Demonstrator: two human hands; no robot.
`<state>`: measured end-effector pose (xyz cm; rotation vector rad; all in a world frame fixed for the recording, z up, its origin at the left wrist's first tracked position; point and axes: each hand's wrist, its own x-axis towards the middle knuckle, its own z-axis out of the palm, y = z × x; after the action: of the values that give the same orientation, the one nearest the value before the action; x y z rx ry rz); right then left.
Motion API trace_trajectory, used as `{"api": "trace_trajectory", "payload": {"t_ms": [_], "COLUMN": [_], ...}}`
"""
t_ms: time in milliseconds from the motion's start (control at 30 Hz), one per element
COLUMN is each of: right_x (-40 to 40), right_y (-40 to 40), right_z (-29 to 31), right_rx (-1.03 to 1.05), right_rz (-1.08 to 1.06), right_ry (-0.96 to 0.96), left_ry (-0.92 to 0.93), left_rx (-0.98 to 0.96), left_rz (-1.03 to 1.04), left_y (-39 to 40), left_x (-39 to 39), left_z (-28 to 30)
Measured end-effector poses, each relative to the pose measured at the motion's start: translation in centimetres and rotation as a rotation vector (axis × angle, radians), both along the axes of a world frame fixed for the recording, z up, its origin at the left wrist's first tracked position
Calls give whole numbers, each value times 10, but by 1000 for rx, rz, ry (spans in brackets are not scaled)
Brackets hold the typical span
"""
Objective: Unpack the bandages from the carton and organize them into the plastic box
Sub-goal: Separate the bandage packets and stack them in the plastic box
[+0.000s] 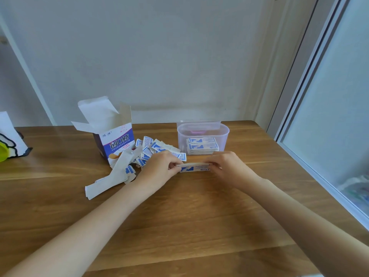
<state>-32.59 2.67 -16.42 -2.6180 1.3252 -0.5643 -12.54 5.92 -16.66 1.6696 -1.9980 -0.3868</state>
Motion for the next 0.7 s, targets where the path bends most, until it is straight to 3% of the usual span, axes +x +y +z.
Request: {"api": "trace_trajectory", "payload": {"t_ms": [233,533,700], "right_x": [2,8,6], "right_y": [-5,4,11], "right_z": [-1,0,3], "right_rx": [64,32,19], "right_rz": [-72,-46,12], "right_ry": [-78,-68,-100], "left_ry": [161,82,68], "left_rx": [69,-1,83], "left_rz": [43,49,51], "left_y": [-5,-4,-3], "left_x": [3,0,2], "left_z": [-1,1,-2]}}
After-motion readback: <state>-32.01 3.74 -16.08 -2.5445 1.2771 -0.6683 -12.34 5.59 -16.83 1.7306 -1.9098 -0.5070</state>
